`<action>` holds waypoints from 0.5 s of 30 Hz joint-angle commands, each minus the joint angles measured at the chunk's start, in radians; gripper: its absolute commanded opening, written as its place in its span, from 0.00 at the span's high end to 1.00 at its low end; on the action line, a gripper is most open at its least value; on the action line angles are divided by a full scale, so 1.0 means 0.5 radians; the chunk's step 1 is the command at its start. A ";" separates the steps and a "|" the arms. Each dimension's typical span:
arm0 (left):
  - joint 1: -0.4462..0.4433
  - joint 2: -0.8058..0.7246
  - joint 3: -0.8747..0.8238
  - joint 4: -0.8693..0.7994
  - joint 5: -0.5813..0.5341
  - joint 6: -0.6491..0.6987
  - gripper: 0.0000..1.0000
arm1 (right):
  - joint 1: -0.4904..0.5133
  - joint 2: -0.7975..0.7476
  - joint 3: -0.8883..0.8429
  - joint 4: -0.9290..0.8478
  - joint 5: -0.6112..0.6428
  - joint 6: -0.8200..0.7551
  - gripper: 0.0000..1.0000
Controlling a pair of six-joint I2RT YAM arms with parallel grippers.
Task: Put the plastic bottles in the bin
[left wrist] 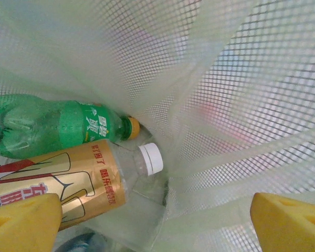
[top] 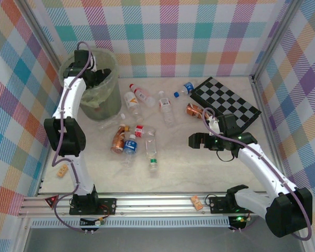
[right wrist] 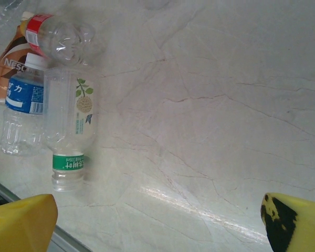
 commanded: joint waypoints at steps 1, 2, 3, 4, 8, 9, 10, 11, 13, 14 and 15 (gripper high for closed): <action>0.002 -0.132 0.082 -0.042 0.021 0.057 0.07 | -0.009 0.018 0.077 -0.005 0.079 0.042 0.01; 0.002 -0.139 0.082 -0.047 0.019 0.064 0.06 | -0.008 0.021 0.082 -0.003 0.110 0.058 0.01; 0.001 -0.150 0.082 -0.053 0.020 0.070 0.06 | -0.009 0.022 0.086 -0.005 0.139 0.074 0.01; 0.002 -0.156 0.082 -0.059 0.019 0.075 0.05 | -0.009 0.022 0.089 -0.003 0.160 0.076 0.01; 0.002 -0.170 0.093 -0.074 0.011 0.085 0.01 | -0.008 0.018 0.119 -0.006 0.412 0.162 0.01; 0.002 -0.174 0.095 -0.078 0.013 0.081 0.01 | -0.008 0.012 0.131 -0.013 0.436 0.147 0.01; 0.005 -0.181 0.095 -0.075 0.021 0.078 0.00 | -0.008 0.012 0.154 -0.026 0.457 0.129 0.01; 0.005 -0.190 0.096 -0.072 0.028 0.071 0.00 | -0.008 0.012 0.177 -0.039 0.470 0.110 0.01; 0.005 -0.214 0.096 -0.070 0.035 0.056 0.00 | -0.010 0.016 0.204 -0.054 0.497 0.098 0.01; 0.007 -0.224 0.095 -0.069 0.035 0.052 0.00 | -0.008 0.015 0.205 -0.042 0.506 0.098 0.01; 0.008 -0.235 0.096 -0.067 0.032 0.052 0.00 | -0.011 0.015 0.208 -0.024 0.512 0.086 0.01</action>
